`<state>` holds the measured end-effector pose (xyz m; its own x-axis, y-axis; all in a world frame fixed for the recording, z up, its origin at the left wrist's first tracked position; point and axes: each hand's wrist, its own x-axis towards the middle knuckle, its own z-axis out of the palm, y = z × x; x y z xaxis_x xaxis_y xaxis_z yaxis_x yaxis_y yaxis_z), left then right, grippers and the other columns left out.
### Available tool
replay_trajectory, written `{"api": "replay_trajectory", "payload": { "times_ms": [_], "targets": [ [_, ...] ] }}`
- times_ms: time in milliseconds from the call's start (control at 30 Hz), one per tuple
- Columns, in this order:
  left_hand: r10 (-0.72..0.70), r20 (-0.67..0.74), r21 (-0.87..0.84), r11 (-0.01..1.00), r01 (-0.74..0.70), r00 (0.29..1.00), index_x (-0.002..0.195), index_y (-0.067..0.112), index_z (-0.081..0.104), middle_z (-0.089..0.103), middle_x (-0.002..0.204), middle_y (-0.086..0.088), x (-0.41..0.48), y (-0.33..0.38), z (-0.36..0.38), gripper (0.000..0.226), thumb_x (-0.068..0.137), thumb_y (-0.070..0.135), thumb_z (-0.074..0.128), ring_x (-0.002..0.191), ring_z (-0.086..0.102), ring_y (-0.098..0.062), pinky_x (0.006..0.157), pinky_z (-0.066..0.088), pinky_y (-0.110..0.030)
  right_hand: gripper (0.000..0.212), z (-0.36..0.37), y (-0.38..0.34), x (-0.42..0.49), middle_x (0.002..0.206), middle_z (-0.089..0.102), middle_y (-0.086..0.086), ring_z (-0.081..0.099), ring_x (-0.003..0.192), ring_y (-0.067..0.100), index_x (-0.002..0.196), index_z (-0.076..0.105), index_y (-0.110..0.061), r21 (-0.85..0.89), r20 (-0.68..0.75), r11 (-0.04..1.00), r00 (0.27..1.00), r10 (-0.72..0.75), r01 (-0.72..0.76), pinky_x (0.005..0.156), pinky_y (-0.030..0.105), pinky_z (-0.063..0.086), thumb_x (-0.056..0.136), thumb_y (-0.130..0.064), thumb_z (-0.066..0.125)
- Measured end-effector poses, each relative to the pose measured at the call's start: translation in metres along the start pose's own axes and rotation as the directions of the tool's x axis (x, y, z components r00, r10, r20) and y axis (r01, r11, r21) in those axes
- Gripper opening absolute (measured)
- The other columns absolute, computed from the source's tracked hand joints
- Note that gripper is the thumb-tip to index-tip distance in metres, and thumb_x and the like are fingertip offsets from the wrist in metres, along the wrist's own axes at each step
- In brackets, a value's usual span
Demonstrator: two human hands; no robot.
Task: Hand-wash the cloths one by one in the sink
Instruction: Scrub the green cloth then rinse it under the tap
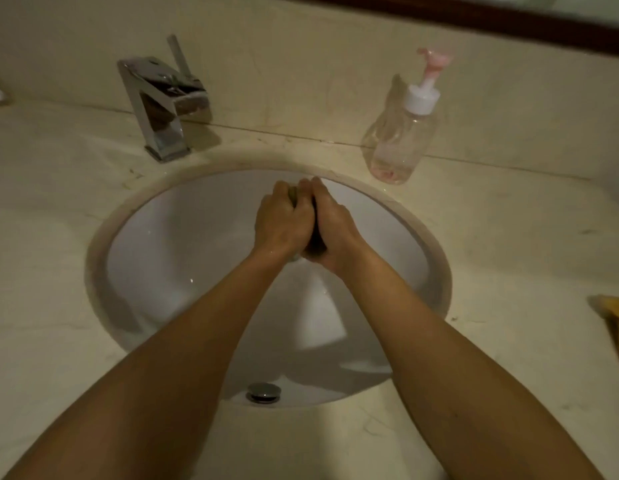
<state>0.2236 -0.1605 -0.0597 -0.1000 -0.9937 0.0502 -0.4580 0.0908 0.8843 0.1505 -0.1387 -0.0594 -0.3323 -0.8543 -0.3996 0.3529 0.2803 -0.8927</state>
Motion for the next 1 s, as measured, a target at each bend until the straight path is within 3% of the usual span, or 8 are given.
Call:
{"api": "replay_trajectory", "payload": {
  "times_ms": [100, 200, 367, 533, 633, 733, 900, 1000],
  "targets": [
    [-0.026, 0.024, 0.036, 0.999, 0.025, 0.999, 0.097, 0.019, 0.063, 0.067, 0.09, -0.001, 0.006, -0.003, -0.001, 0.05, 0.105, 0.053, 0.026, 0.081, 0.065, -0.018, 0.076, 0.051, -0.034, 0.047, 0.006, 0.003, 0.004, 0.087, 0.078, 0.014, 0.077, 0.085, 0.03, 0.096, 0.076, -0.008, -0.137, -0.104, 0.985, 0.987, -0.12, 0.105, 0.08, 0.049, 0.064, 0.103, -0.049, 0.053],
    [-0.056, 0.023, -0.038, 0.998, 0.056, 0.998, 0.095, 0.018, 0.064, 0.067, 0.085, -0.001, 0.008, -0.002, -0.003, 0.042, 0.107, 0.042, 0.032, 0.072, 0.066, -0.014, 0.057, 0.051, -0.028, 0.045, 0.012, 0.003, 0.004, 0.085, 0.077, 0.011, 0.075, 0.079, 0.027, 0.097, 0.074, -0.011, -0.23, -0.11, 0.967, 0.985, -0.136, 0.108, 0.066, 0.038, 0.064, 0.106, -0.047, 0.049],
    [-0.059, 0.075, -0.044, 0.997, 0.062, 0.995, 0.077, 0.02, 0.061, 0.066, 0.075, -0.002, 0.009, -0.002, -0.004, 0.038, 0.106, 0.024, 0.037, 0.06, 0.064, -0.011, 0.045, 0.044, -0.022, 0.04, 0.009, 0.0, 0.002, 0.073, 0.065, 0.016, 0.06, 0.054, 0.022, 0.095, 0.066, 0.001, -0.316, -0.152, 0.945, 0.978, -0.141, 0.087, 0.033, 0.017, 0.036, 0.109, -0.025, 0.039],
    [-0.09, 0.171, -0.135, 0.984, 0.114, 0.981, 0.088, 0.013, 0.064, 0.069, 0.083, -0.009, 0.011, -0.003, 0.001, 0.032, 0.104, 0.024, 0.039, 0.068, 0.067, -0.02, 0.052, 0.047, -0.027, 0.039, 0.008, 0.003, 0.008, 0.091, 0.074, 0.014, 0.072, 0.086, 0.033, 0.091, 0.071, -0.008, -0.424, -0.197, 0.895, 0.951, -0.239, 0.137, 0.063, 0.035, 0.052, 0.102, -0.034, 0.043],
    [-0.166, 0.248, -0.261, 0.937, 0.231, 0.954, 0.111, 0.004, 0.062, 0.065, 0.08, -0.009, 0.018, -0.002, -0.008, 0.031, 0.099, 0.029, 0.048, 0.065, 0.061, -0.02, 0.045, 0.045, -0.025, 0.033, -0.001, -0.003, 0.01, 0.091, 0.067, 0.005, 0.065, 0.087, 0.024, 0.092, 0.063, -0.014, -0.598, -0.099, 0.733, 0.878, -0.468, 0.324, 0.08, 0.04, 0.052, 0.106, -0.035, 0.043],
    [-0.249, 0.343, -0.355, 0.858, 0.37, 0.906, 0.105, 0.007, 0.067, 0.071, 0.082, -0.009, 0.019, 0.0, -0.019, 0.032, 0.1, 0.026, 0.042, 0.08, 0.07, -0.023, 0.067, 0.061, -0.035, 0.013, -0.002, -0.004, 0.005, 0.1, 0.06, 0.002, 0.06, 0.09, 0.018, 0.108, 0.053, -0.017, -0.603, 0.051, 0.653, 0.839, -0.541, 0.458, 0.082, 0.036, 0.054, 0.106, -0.029, 0.051],
    [-0.363, 0.262, -0.485, 0.752, 0.447, 0.894, 0.107, 0.009, 0.066, 0.073, 0.099, -0.013, 0.022, 0.003, -0.02, 0.031, 0.1, 0.033, 0.048, 0.092, 0.071, -0.026, 0.082, 0.061, -0.042, 0.049, 0.006, -0.011, -0.003, 0.12, 0.064, 0.008, 0.062, 0.108, 0.023, 0.12, 0.063, -0.02, -0.302, -0.004, 0.899, 0.943, -0.333, 0.316, 0.104, 0.048, 0.05, 0.108, -0.056, 0.032],
    [-0.284, 0.038, -0.444, 0.854, 0.271, 0.958, 0.084, 0.013, 0.067, 0.071, 0.082, -0.006, 0.023, 0.002, -0.014, 0.033, 0.101, 0.038, 0.056, 0.081, 0.07, -0.019, 0.079, 0.06, -0.037, 0.051, 0.007, -0.009, -0.007, 0.108, 0.068, 0.007, 0.065, 0.1, 0.026, 0.105, 0.064, -0.026, -0.159, 0.051, 0.987, 0.999, 0.004, 0.004, 0.099, 0.058, 0.052, 0.099, -0.07, 0.041]
  ]
}}
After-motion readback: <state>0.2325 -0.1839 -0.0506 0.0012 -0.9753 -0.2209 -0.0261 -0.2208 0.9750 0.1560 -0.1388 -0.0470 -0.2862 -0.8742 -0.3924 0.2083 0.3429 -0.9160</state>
